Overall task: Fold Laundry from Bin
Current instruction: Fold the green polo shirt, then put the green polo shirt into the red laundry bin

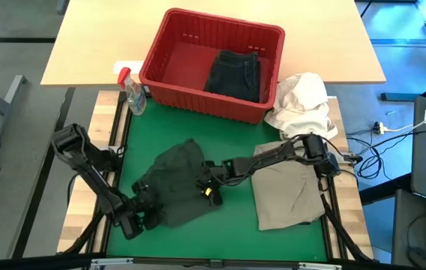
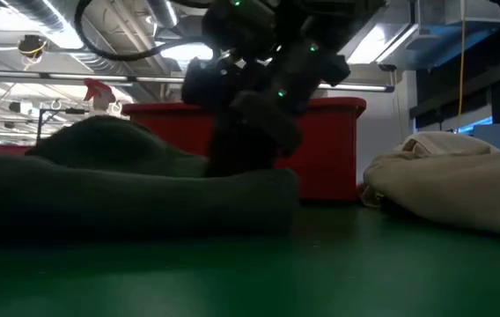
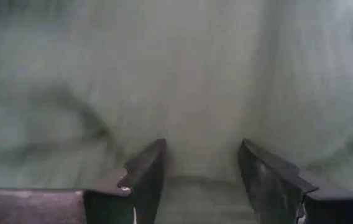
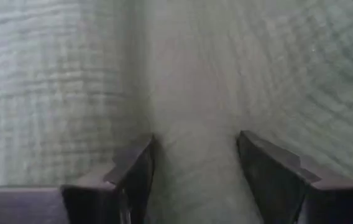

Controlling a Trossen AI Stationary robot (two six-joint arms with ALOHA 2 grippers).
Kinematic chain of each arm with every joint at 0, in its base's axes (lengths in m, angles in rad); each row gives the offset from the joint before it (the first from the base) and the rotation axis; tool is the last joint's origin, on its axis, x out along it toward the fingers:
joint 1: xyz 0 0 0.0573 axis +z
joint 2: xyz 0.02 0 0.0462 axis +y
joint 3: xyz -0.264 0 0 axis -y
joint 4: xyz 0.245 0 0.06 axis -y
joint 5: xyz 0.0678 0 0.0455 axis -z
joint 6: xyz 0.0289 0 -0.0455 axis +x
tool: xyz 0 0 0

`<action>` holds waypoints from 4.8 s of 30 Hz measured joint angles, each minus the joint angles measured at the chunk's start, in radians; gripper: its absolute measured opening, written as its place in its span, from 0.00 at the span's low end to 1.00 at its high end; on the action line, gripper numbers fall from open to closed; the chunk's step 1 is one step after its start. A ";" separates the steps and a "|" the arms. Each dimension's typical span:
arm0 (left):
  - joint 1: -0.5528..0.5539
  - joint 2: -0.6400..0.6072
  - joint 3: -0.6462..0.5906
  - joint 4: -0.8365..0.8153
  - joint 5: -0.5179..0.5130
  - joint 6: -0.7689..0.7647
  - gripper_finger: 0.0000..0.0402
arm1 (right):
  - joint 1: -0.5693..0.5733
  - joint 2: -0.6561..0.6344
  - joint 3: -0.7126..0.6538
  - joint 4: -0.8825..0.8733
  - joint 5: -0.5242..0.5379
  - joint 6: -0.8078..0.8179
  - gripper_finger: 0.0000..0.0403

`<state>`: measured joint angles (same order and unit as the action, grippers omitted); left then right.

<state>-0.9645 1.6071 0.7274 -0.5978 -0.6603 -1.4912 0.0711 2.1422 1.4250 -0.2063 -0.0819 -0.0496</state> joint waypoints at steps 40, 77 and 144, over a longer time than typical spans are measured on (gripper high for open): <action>0.129 -0.135 -0.218 -0.249 -0.057 -0.331 0.41 | -0.189 0.155 0.265 0.008 0.221 0.150 0.57; 0.007 -0.270 -0.029 -0.243 -0.019 -0.069 0.41 | 0.007 0.081 0.164 -0.020 0.114 0.098 0.57; 0.099 -0.253 -0.060 0.210 -0.240 0.405 0.41 | -0.241 -0.221 -0.111 -0.060 -0.172 0.708 0.94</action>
<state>-0.8658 1.3537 0.6676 -0.3876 -0.9007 -1.0863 -0.1694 1.9213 1.3144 -0.2667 -0.2541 0.6584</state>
